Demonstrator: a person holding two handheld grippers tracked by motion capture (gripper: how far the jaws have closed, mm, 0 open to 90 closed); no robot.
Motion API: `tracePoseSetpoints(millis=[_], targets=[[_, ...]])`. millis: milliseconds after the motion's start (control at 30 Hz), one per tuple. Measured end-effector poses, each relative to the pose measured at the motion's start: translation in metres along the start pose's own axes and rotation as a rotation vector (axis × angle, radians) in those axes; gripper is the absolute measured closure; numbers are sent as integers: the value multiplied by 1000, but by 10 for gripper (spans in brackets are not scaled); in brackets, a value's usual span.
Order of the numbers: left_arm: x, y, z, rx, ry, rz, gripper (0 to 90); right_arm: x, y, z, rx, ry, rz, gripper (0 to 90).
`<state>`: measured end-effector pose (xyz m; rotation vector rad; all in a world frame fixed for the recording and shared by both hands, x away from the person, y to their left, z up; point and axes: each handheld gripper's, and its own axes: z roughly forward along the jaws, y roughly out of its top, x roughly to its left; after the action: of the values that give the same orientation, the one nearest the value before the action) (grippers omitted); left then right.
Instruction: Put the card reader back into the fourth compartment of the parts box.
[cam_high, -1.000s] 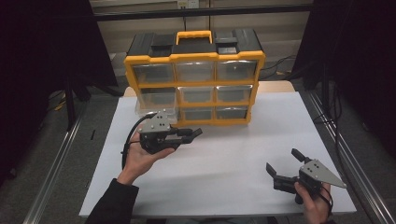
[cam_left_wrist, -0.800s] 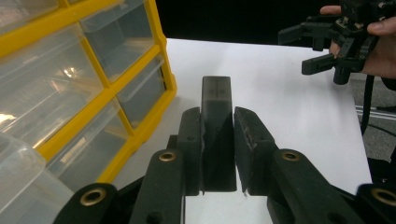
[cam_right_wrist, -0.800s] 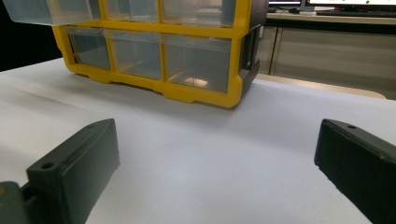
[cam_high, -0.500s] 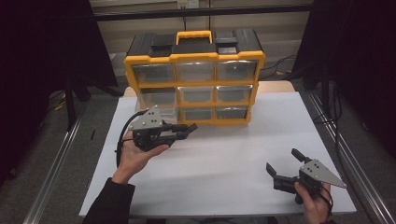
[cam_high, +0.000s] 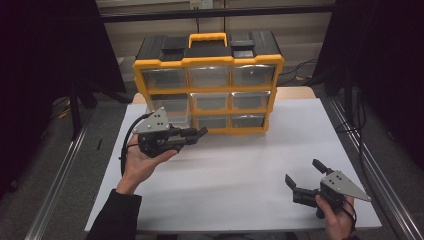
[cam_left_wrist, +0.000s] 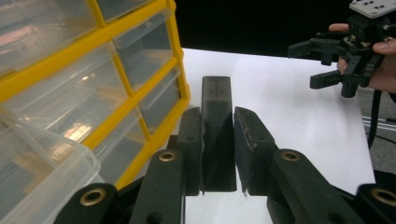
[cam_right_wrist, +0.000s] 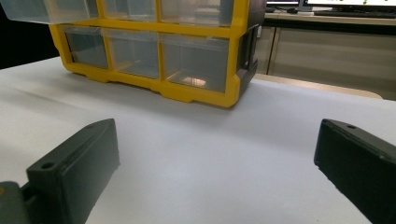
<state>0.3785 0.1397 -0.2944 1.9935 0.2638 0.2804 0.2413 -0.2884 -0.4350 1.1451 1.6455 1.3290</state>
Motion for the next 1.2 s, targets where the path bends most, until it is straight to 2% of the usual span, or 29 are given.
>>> tracePoseSetpoints(millis=[200,500,833,967,1033,1200], targets=[[2,5,-5,-15,14,7,736,0,0,0,3,-1,-2,0],[6,17,-5,19,19,23,736,-1,0,0,2,-1,-3,0],[17,23,-7,35,30,4,736,-1,0,0,3,0,-2,0],[22,26,-10,41,68,13,737,-1,0,0,3,0,-2,0],[25,26,-10,41,67,-1,736,-1,0,0,3,0,-4,0],[28,29,-12,43,72,-2,736,-1,0,0,4,0,-1,0]])
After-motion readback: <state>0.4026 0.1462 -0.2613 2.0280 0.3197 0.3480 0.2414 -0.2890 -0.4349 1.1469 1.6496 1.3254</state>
